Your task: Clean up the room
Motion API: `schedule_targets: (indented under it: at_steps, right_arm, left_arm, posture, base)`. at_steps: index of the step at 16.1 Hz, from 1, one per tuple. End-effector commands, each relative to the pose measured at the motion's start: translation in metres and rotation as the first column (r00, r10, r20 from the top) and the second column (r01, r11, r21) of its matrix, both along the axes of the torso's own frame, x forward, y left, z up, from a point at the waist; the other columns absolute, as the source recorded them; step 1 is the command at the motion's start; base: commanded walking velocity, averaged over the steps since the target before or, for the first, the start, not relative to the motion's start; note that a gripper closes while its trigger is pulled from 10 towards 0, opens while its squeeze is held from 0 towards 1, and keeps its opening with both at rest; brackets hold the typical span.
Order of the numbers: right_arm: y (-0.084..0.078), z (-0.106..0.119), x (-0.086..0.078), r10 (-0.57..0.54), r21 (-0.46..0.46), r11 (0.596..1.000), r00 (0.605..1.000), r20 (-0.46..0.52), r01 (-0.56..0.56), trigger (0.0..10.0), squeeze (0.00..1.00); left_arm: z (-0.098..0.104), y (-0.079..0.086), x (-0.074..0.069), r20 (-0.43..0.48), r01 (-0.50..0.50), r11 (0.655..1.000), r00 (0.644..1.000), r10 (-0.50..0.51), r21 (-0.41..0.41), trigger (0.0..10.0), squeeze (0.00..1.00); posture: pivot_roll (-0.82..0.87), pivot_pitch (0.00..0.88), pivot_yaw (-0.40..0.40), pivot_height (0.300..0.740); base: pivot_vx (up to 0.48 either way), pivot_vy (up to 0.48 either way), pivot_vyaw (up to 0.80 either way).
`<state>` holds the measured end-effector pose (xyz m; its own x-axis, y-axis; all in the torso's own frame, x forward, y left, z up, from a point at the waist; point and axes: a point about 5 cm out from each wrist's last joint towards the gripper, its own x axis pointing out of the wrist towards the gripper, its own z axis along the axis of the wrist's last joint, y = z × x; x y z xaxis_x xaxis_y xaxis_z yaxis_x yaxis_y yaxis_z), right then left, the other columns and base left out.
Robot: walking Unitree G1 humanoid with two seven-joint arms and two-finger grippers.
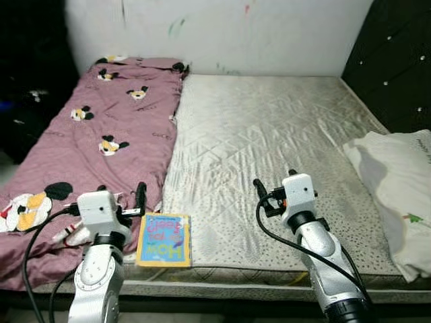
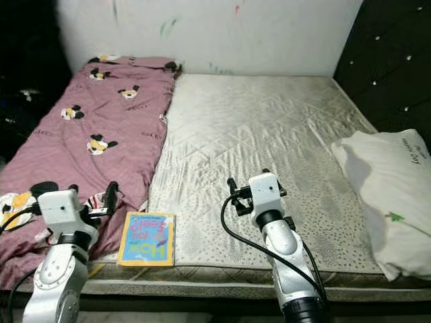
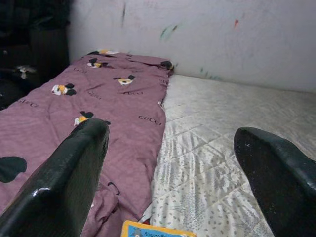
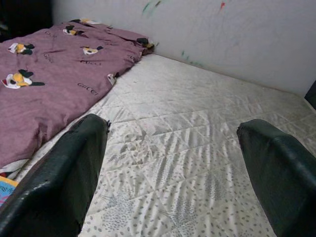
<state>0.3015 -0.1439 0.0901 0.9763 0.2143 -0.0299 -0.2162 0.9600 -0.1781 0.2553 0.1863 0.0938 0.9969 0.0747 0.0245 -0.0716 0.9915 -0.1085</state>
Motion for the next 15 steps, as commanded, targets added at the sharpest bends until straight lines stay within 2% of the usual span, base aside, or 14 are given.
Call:
schedule_targets:
  at_steps: [1,15]
  right_arm:
    - [-0.0009,0.0001,0.0021,0.001,0.001,1.0,1.0,-0.001,-0.001,10.0,0.0]
    - [0.0003,-0.0011,0.0025,0.01,-0.012,1.0,1.0,0.0,-0.01,10.0,0.0]
  left_arm:
    - [-0.0012,-0.0004,0.0017,-0.007,-0.006,1.0,1.0,0.006,0.002,10.0,0.0]
    - [-0.0025,-0.0012,0.0034,-0.018,-0.018,1.0,1.0,0.017,-0.019,10.0,0.0]
  posture:
    - [0.03,0.0,-0.03,0.74]
    - [0.03,0.0,-0.029,0.74]
  base:
    - [0.0,0.0,0.0]
    - [0.0,0.0,0.0]
